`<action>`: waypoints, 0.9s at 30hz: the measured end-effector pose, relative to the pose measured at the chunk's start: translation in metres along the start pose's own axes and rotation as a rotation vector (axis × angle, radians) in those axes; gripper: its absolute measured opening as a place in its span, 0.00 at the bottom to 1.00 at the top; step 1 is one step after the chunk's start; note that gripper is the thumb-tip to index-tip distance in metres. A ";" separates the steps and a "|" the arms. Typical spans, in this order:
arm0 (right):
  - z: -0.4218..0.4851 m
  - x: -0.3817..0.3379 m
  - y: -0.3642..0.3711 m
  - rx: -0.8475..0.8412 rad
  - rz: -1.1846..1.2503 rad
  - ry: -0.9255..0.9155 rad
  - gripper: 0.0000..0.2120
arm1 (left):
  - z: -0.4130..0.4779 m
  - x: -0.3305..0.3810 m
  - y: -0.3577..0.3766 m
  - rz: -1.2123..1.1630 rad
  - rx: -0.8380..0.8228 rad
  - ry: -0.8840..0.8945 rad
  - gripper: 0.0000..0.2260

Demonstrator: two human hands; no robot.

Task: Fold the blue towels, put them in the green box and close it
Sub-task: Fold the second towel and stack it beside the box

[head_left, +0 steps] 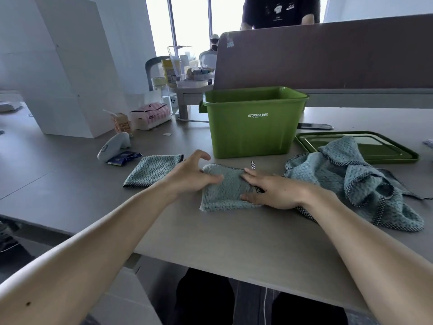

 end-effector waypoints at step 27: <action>0.019 -0.039 -0.024 0.300 0.854 -0.077 0.43 | -0.018 -0.001 -0.045 -0.587 -0.193 0.367 0.29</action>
Point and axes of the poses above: each hand's wrist, its own z-axis towards the middle knuckle, its own y-axis out of the palm, x = y × z, the point moved 2 cm from there along z, towards the middle knuckle, and after that the axes turned 10 degrees about -x, right-handed, at the moved point
